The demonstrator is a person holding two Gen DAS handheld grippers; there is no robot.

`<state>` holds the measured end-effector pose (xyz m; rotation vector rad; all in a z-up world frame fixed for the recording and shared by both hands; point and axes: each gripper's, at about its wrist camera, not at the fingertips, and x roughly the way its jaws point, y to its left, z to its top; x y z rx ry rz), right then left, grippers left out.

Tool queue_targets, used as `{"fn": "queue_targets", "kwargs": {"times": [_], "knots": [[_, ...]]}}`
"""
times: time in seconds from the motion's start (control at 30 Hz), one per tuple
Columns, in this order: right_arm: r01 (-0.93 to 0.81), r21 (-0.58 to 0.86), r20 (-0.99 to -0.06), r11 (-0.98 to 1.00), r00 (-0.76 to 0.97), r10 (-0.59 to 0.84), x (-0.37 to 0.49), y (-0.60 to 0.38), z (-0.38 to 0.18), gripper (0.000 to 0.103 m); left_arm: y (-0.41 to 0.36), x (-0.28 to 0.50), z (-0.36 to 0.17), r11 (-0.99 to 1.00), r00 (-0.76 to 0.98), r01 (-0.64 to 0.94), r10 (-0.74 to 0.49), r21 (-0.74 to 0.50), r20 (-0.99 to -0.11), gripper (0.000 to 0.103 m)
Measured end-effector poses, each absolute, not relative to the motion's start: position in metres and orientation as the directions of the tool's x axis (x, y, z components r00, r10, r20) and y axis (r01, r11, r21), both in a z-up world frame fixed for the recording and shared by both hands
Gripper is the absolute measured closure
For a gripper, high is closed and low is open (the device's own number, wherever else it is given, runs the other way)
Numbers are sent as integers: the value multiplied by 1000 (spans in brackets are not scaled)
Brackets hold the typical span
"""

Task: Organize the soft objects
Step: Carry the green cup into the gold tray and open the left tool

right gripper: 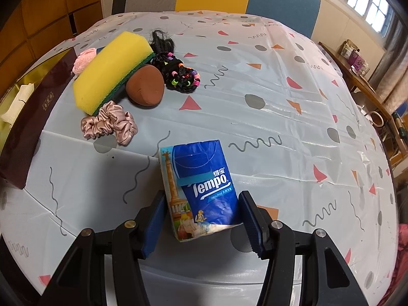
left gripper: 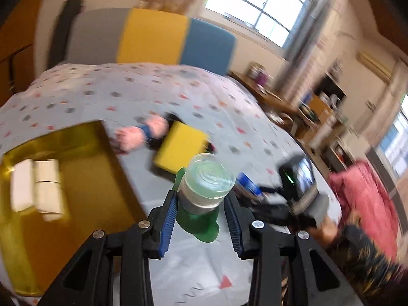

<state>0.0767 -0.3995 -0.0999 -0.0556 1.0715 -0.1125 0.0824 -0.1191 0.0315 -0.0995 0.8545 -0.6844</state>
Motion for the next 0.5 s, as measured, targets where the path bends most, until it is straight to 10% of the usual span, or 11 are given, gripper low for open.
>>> {"fn": "queue_targets", "kwargs": {"times": [0.5], "knots": [[66,-99,-874,993,472,-118,78,-400,-100,45,-41,229,-49,917,404,153,-398,-369,-823,65]]}}
